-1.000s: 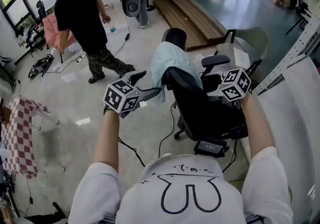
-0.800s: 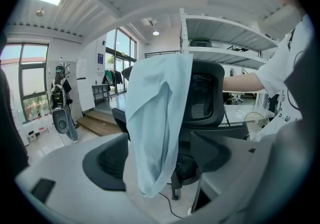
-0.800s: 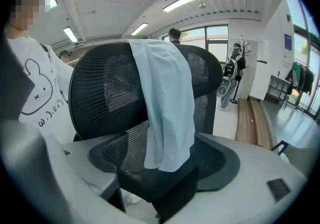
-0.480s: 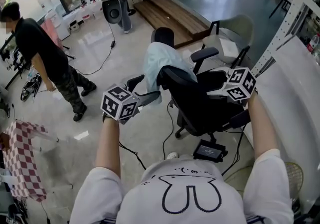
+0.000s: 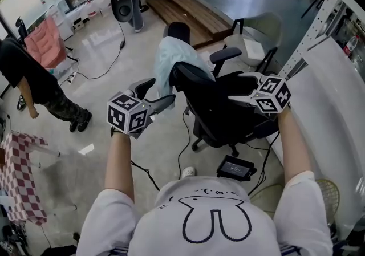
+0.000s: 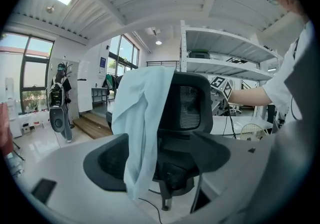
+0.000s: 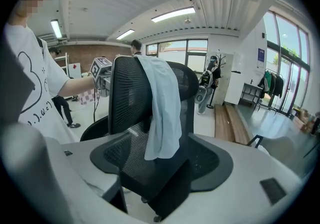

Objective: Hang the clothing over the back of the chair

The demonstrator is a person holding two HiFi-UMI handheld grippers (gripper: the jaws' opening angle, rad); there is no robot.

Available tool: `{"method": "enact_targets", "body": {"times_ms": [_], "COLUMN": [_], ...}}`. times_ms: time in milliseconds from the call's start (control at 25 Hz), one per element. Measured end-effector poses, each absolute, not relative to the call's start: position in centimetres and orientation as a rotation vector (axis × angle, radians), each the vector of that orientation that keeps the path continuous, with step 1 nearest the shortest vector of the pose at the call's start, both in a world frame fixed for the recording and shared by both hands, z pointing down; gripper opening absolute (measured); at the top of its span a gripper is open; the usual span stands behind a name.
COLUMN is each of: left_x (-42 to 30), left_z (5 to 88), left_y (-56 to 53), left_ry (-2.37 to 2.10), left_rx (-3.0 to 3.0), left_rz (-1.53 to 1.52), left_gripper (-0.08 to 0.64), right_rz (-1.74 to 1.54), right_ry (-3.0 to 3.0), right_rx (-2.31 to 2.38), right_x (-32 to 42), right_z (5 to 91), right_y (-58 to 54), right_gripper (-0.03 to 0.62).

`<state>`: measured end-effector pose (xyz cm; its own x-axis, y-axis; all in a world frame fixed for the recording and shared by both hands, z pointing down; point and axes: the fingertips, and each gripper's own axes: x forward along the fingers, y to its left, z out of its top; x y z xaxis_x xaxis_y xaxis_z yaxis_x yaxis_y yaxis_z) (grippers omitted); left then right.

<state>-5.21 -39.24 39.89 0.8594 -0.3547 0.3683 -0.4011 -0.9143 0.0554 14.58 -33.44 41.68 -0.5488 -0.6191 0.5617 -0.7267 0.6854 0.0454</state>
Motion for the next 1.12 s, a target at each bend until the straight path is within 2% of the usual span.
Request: {"method": "enact_targets", "body": {"times_ms": [160,240,360,480,600,720,840,1040,1120], "left_x": [-4.5,-4.1,-3.6,-2.8,-2.6,-2.2,-2.1,-1.9,-1.6], "left_z": [39.3,39.1,38.8,38.7,38.5,38.1,37.7,36.6,36.4], "left_y": [-37.3,-36.4,-34.9,-33.4,-32.3,-31.2,-30.3,-29.1,-28.6], "left_ry": [-0.611,-0.619,-0.627,-0.627,-0.646,-0.646,-0.653,-0.671,-0.665], "left_rx": [2.907,2.915,2.905,2.909,2.914,2.927,2.951,2.987,2.998], "left_rz": [0.527,0.522,0.491,0.482,0.459,0.439,0.431,0.379,0.366], "left_gripper": [0.379,0.360,0.326,0.284,0.242,0.210,0.167,0.048,0.030], "right_rz": [0.214,0.173,0.122,0.087,0.077,0.069,0.062,-0.006,-0.015], "right_ry": [-2.331,-2.328,-2.346,-2.382,-2.421,-2.434,-2.452,-2.475,-2.511], "right_rx": [1.013,1.026,1.074,1.119,1.141,1.156,1.187,1.258,1.289], "right_x": [14.0,13.6,13.0,12.5,11.5,10.7,10.0,8.9,8.3], "right_z": [41.5,41.1,40.1,39.3,39.1,39.1,38.4,36.7,35.9], "right_y": [-32.2,-31.8,-30.9,-29.9,-28.8,-27.6,-26.6,-25.2,-24.6], "right_gripper": [0.308,0.266,0.171,0.133,0.046,0.004,-0.005,-0.006,-0.006]}}
